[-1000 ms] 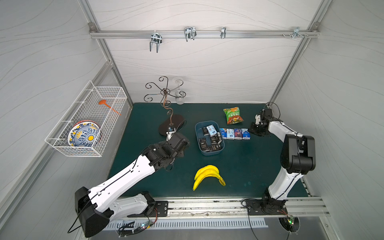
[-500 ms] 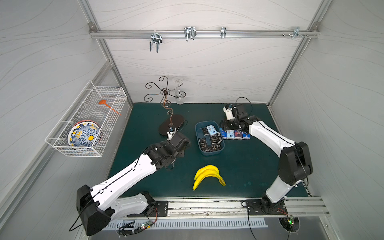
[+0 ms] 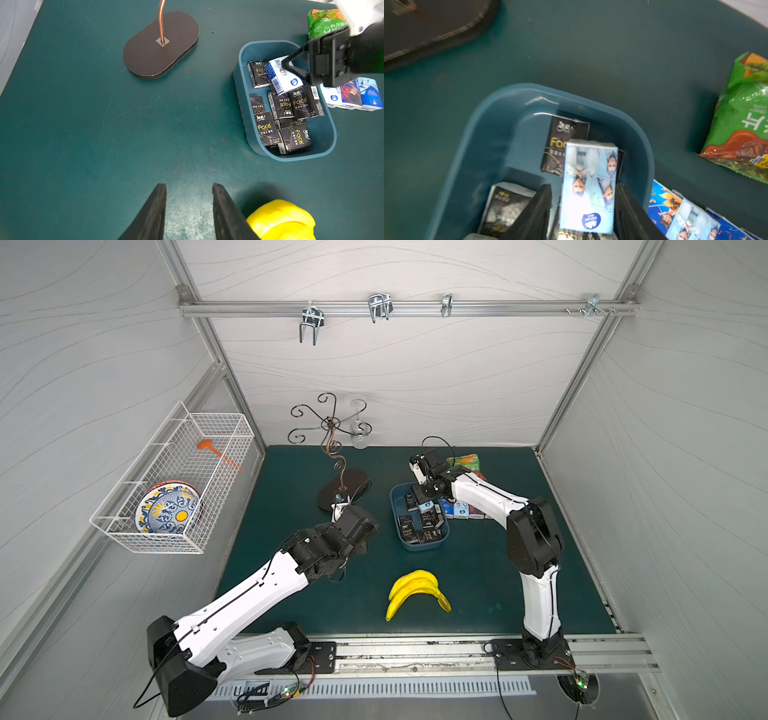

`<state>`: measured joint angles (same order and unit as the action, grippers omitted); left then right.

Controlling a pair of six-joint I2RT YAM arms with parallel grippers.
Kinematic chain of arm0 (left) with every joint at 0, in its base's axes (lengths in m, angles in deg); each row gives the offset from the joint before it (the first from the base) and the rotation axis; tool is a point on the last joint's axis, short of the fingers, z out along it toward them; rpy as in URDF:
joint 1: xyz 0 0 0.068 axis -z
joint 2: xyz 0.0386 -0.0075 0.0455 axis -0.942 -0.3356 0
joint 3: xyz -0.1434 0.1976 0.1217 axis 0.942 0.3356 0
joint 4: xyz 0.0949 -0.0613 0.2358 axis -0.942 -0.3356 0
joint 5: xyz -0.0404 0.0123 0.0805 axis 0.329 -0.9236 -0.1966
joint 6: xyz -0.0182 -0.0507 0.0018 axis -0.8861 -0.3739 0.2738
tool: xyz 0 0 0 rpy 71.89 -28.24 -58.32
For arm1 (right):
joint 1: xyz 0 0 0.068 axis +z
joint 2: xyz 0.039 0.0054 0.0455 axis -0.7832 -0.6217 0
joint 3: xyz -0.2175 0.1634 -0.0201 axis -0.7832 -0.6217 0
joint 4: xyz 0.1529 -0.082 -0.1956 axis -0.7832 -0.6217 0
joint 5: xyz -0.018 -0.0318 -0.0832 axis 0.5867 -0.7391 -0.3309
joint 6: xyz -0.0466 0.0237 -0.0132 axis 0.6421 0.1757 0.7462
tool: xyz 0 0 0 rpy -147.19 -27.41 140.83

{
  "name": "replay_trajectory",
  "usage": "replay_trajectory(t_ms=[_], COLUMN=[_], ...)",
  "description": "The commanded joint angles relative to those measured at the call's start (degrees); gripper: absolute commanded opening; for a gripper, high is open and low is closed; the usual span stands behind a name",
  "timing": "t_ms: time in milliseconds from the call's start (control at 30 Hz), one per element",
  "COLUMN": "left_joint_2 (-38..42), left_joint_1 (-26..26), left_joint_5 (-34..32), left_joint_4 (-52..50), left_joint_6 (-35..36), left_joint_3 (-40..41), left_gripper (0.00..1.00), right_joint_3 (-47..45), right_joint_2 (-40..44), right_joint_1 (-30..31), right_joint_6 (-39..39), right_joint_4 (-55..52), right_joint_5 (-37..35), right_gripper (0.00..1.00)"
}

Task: Take the pocket tissues out of the storage box
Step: Pick up the pocket tissues from the storage box.

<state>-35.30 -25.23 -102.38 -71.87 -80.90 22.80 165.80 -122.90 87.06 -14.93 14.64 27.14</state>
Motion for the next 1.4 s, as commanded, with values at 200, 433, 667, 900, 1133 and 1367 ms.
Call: replay_trajectory(t_ms=[200, 433, 667, 900, 1133, 1367], left_joint_2=[0.0, -0.2, -0.3, -0.1, -0.4, -0.1], left_joint_1=[0.2, 0.2, 0.3, 0.3, 0.2, 0.3], left_joint_5=[-1.1, -1.2, -1.2, -1.1, -0.5, -0.4], left_joint_4=[0.7, 0.8, 0.9, 1.0, 1.4, 1.5], left_joint_6=[0.6, 0.8, 0.7, 0.4, 0.4, 0.3], left_joint_3=[-0.4, -0.6, -0.6, -0.2, -0.1, 0.1], left_gripper=[0.41, 0.41, 0.41, 0.41, 0.41, 0.41], right_joint_3=[1.5, 1.1, 1.4, 1.0, -0.5, -0.1], right_joint_2=[-3.8, -4.9, -5.8, -5.1, -1.7, -1.6], right_joint_1=[0.2, 0.0, 0.1, -0.1, 0.0, -0.1], right_joint_6=[1.2, 0.9, 1.3, 1.0, 1.7, 2.0], right_joint_4=[-0.9, -1.1, -1.6, -2.5, -1.8, -2.7], right_joint_5=[-0.3, 0.8, 2.1, 0.2, -1.0, -2.8], right_gripper=[0.63, 0.63, 0.53, 0.56, 0.62, 0.67])
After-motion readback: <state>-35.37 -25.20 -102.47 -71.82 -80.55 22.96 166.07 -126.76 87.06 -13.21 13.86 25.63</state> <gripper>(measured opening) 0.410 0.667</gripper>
